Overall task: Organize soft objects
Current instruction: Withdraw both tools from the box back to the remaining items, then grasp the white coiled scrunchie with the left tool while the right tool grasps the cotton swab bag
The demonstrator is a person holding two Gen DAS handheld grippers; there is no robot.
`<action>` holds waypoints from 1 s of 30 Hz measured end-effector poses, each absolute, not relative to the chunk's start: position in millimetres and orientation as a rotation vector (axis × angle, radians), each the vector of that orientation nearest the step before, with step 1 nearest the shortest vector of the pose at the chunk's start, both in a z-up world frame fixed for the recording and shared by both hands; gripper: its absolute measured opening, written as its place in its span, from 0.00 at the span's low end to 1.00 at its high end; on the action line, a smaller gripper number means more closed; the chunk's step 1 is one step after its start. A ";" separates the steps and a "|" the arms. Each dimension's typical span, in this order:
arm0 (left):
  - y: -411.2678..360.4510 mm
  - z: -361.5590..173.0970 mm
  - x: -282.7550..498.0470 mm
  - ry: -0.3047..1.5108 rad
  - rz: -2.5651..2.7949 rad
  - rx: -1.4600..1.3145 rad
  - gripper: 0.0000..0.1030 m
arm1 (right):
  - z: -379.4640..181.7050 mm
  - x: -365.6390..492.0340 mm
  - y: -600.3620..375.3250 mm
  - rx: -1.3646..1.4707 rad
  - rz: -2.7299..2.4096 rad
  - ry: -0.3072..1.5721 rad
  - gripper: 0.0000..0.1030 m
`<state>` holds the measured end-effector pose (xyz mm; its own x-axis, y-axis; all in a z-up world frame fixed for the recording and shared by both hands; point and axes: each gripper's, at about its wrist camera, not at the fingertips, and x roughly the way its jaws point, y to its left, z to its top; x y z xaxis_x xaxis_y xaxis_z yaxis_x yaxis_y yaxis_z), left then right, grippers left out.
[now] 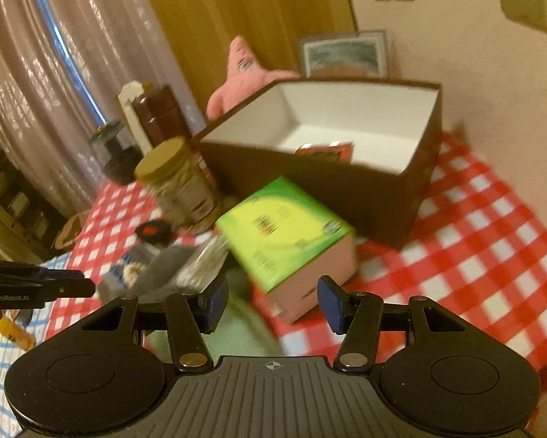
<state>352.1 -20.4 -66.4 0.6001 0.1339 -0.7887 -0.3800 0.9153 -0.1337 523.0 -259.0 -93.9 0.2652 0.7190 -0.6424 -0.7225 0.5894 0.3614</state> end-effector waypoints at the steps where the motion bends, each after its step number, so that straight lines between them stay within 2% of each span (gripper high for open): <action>1: -19.4 -68.3 347.4 0.883 0.297 -0.309 0.29 | -95.9 515.0 -254.4 -0.010 0.978 0.874 0.53; 13: 6.7 -79.9 318.4 0.870 0.309 -0.263 0.29 | -110.2 455.6 -199.5 -0.065 0.968 0.907 0.53; 30: 46.5 -94.7 330.9 0.853 0.319 -0.272 0.29 | -114.2 451.8 -151.9 -0.086 0.940 0.916 0.53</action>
<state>330.9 46.5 -94.7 0.6158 0.1651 -0.7704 -0.3804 0.9186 -0.1071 451.8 -151.9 -114.2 0.2561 0.6578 -0.7083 -0.7255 0.6150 0.3088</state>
